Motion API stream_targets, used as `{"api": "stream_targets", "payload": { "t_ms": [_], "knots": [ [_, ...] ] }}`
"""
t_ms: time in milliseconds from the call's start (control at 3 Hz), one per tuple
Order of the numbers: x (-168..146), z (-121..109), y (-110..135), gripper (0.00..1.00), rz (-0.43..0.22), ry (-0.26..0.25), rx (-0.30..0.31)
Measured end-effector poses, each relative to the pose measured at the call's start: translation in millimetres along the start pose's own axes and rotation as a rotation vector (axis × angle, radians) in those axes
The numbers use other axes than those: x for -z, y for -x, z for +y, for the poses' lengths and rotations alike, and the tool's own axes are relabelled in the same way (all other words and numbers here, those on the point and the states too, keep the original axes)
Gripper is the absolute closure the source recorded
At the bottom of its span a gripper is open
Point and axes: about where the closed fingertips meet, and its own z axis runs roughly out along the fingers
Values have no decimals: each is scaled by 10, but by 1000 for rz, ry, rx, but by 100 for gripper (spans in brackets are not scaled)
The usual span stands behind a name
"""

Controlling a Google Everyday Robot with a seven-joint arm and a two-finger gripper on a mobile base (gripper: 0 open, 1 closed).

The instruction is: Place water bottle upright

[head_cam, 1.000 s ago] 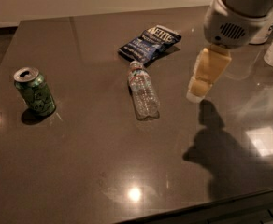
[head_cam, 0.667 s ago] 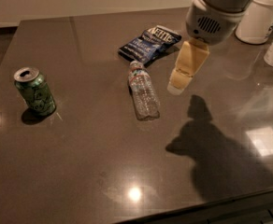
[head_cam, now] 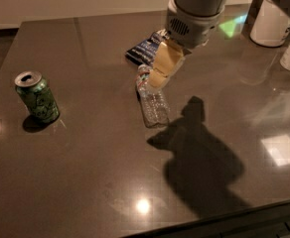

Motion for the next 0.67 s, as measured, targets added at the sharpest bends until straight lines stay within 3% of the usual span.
{"api": "stream_targets", "payload": {
  "t_ms": [333,667],
  "knots": [
    [-209,3,194,0,69,-12,-119],
    [-414,16,389,0,107,15,-211]
  ]
}}
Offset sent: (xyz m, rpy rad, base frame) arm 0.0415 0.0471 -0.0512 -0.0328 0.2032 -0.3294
